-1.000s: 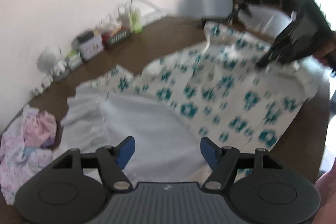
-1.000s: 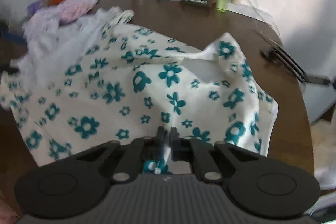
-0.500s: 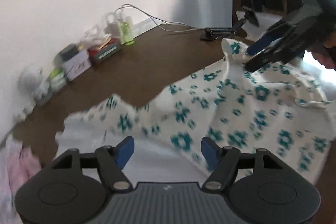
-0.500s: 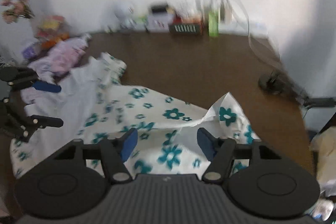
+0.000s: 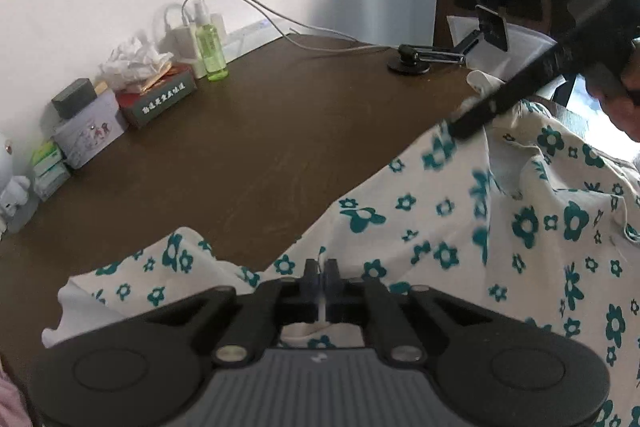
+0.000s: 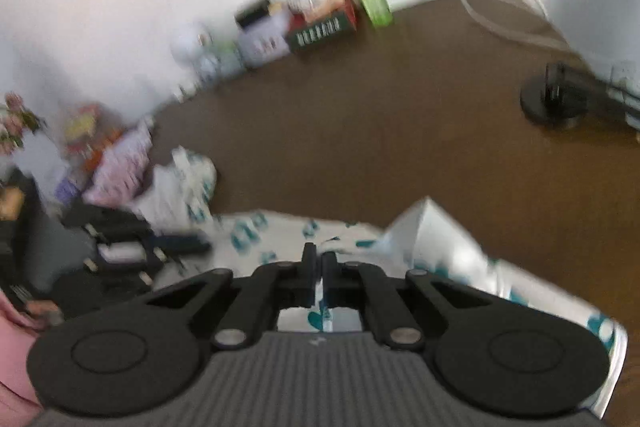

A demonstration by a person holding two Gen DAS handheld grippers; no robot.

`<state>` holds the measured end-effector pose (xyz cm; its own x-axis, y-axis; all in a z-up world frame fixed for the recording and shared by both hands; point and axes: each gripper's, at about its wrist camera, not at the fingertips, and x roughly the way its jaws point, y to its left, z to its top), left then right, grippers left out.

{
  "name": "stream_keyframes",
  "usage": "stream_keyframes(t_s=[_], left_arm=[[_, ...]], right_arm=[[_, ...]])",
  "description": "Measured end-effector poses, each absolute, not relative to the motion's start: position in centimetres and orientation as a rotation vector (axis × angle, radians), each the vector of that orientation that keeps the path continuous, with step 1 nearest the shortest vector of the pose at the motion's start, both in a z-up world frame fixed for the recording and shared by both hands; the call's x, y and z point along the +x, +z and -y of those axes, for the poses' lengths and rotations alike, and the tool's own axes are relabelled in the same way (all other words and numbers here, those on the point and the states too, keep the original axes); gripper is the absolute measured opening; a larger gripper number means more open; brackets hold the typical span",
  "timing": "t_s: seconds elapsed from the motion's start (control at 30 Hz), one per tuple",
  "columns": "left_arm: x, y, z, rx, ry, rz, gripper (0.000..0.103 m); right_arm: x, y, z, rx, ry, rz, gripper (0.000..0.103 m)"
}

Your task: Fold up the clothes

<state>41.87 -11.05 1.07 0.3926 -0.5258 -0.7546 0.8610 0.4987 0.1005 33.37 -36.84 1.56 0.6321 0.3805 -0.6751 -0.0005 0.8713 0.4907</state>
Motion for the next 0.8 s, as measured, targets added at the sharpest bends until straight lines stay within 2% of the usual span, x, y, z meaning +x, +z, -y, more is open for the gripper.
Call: stream_keyframes(t_s=[0.1, 0.2, 0.23, 0.27, 0.3, 0.37, 0.43, 0.53, 0.67, 0.77, 0.8], left_arm=[[42.9, 2.0, 10.8, 0.427, -0.879, -0.667, 0.002], [43.6, 2.2, 11.2, 0.356, -0.788, -0.635, 0.004], [43.7, 1.9, 11.7, 0.374, -0.751, -0.647, 0.011], [43.6, 1.7, 11.9, 0.396, -0.740, -0.650, 0.022], [43.5, 1.5, 12.2, 0.419, -0.730, -0.653, 0.028], [42.8, 2.0, 11.5, 0.400, -0.741, -0.634, 0.059], [42.2, 2.9, 10.0, 0.371, -0.713, -0.602, 0.065], [40.9, 3.5, 7.9, 0.419, -0.698, -0.589, 0.065], [39.4, 2.3, 6.0, 0.559, -0.689, -0.627, 0.063], [39.5, 1.1, 5.0, 0.544, -0.649, -0.660, 0.051], [39.6, 0.7, 4.8, 0.530, -0.629, -0.671, 0.049]], right_arm=[[33.8, 2.7, 38.2, 0.528, 0.196, -0.791, 0.002], [34.8, 1.5, 38.9, 0.553, 0.121, -0.791, 0.003], [35.1, 0.9, 38.8, 0.553, 0.115, -0.810, 0.006], [35.3, 0.4, 38.7, 0.554, 0.110, -0.827, 0.013], [35.1, 0.3, 38.8, 0.563, 0.106, -0.826, 0.031], [34.6, 0.2, 39.0, 0.580, 0.100, -0.821, 0.050], [33.0, 1.3, 39.2, 0.535, 0.106, -0.783, 0.052], [30.1, 3.1, 38.3, 0.385, 0.140, -0.746, 0.053], [27.8, 3.1, 35.1, 0.118, 0.188, -0.788, 0.053], [28.0, 2.4, 33.7, 0.034, 0.176, -0.804, 0.053], [28.4, 2.0, 33.8, 0.048, 0.176, -0.816, 0.050]])
